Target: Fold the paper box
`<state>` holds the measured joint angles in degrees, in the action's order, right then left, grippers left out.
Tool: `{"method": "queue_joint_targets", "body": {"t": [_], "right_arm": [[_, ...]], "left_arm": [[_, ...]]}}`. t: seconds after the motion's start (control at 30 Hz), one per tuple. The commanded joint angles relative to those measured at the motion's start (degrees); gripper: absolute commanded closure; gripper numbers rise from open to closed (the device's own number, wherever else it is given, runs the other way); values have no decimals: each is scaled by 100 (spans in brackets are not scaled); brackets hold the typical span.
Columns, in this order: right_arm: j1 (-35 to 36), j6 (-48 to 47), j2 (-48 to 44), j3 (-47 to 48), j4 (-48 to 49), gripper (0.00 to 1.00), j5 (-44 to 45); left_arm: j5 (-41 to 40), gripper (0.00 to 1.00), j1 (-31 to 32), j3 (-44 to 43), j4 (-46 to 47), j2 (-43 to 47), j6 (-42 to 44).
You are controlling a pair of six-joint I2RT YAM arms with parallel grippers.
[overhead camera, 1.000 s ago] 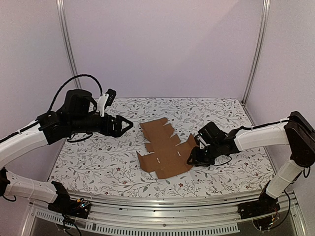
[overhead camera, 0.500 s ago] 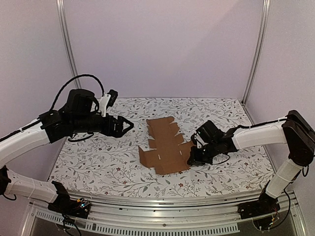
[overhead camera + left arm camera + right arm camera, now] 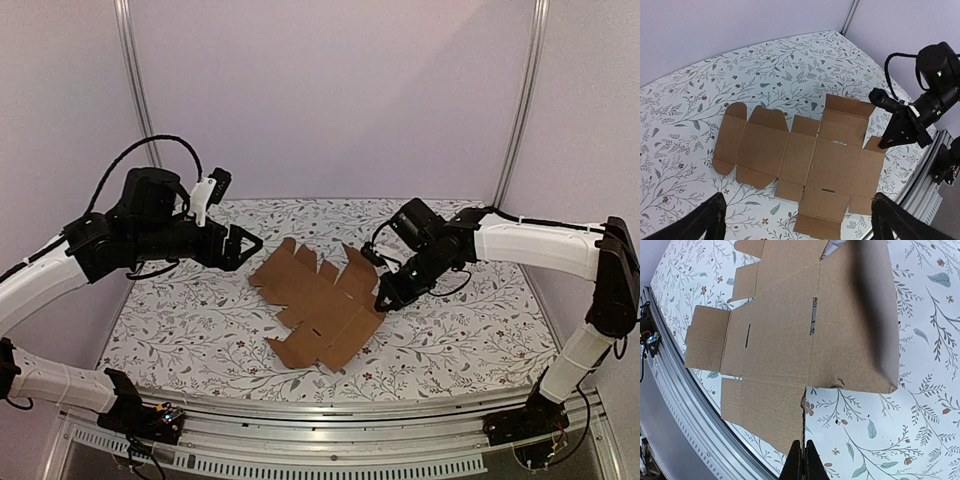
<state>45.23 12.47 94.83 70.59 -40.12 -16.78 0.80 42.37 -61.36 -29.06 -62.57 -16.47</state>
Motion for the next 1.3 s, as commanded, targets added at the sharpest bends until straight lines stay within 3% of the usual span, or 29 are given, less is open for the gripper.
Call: {"method": "queue_joint_targets", "body": {"t": [0.0,0.2,0.53,0.9,1.27], "right_arm": [[37,-1906,236,410,-1256,100,-157],[23,-3823,193,795,-1586,100,-51],[-75,-5910,1457,2348,-2728,100,1080],[-273,-6937,2899,3872,-3013,99,1646],[-452,-6705,2828,4022,-2686,72,1742]], "left_arm": [[-58,0,78,-116,-259,157,130],[51,0,78,-79,-234,179,152],[233,0,78,70,-11,158,25],[260,1,87,119,338,-155,-26],[6,0,87,-23,537,-696,86]]}}
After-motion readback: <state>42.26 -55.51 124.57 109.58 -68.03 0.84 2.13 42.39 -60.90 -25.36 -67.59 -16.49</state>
